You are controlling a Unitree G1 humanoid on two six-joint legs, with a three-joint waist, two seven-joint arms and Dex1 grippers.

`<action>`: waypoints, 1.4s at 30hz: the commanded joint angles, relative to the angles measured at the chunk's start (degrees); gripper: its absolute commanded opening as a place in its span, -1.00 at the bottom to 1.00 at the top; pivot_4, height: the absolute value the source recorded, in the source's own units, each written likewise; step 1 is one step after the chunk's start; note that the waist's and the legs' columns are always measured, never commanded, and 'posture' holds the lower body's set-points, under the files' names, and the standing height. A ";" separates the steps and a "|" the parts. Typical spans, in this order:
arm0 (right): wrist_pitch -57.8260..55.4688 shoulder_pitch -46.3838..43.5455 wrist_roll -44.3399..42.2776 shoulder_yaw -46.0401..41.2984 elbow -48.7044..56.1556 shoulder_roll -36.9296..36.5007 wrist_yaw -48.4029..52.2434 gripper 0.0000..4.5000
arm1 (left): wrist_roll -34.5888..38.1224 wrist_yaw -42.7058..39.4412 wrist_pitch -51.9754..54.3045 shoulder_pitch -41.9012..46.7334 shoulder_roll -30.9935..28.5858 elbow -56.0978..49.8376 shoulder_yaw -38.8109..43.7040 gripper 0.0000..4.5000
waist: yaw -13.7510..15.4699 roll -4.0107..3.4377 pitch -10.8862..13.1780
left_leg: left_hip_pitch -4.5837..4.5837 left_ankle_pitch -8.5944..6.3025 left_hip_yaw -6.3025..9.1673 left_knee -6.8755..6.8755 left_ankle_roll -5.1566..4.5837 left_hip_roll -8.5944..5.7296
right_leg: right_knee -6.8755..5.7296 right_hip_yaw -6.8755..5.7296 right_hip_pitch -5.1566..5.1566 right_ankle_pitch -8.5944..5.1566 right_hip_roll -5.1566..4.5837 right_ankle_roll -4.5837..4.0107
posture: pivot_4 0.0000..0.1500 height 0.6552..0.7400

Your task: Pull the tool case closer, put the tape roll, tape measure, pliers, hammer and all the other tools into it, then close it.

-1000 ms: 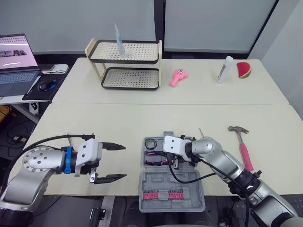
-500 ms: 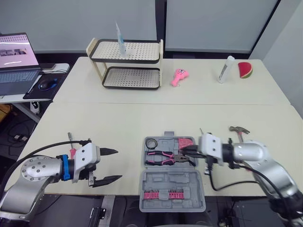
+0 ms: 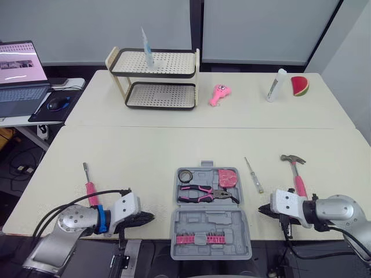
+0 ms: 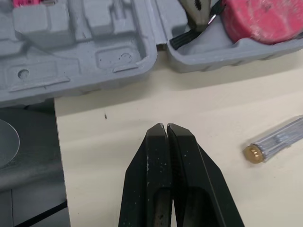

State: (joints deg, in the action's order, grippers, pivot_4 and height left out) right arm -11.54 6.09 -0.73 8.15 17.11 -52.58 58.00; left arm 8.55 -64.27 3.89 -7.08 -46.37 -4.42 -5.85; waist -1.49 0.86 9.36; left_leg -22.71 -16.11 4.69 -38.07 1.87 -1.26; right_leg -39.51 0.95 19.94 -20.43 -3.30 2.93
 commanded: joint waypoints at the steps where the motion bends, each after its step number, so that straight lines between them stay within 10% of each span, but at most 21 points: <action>1: 1.64 -0.75 1.29 0.80 -0.75 0.88 -0.99 -1.00 | -2.22 1.20 -1.94 1.54 1.34 0.50 -2.21 -0.99 | 0.03 0.01 -0.01 | 0.01 0.00 0.00 -0.01 0.00 0.00 | 0.00 0.00 -0.01 0.00 -0.01 0.00 | 1.00 0.74; 42: 0.57 -15.54 7.44 9.72 -10.26 14.65 -3.18 -1.00 | -9.24 3.32 -4.48 20.75 11.94 13.51 -11.30 -0.99 | -0.02 0.01 -0.05 | 0.18 0.02 0.02 -0.06 0.02 -0.02 | -0.07 -0.01 -0.15 0.00 0.01 0.00 | 1.00 0.74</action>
State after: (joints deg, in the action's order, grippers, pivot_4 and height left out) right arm -11.78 -8.01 7.09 17.11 5.72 -39.07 55.24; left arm -0.16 -61.38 0.64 12.87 -35.68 9.26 -15.93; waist -1.51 0.87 9.31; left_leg -22.54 -16.10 4.72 -38.14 1.89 -1.28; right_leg -39.59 0.92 19.79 -20.43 -3.29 2.93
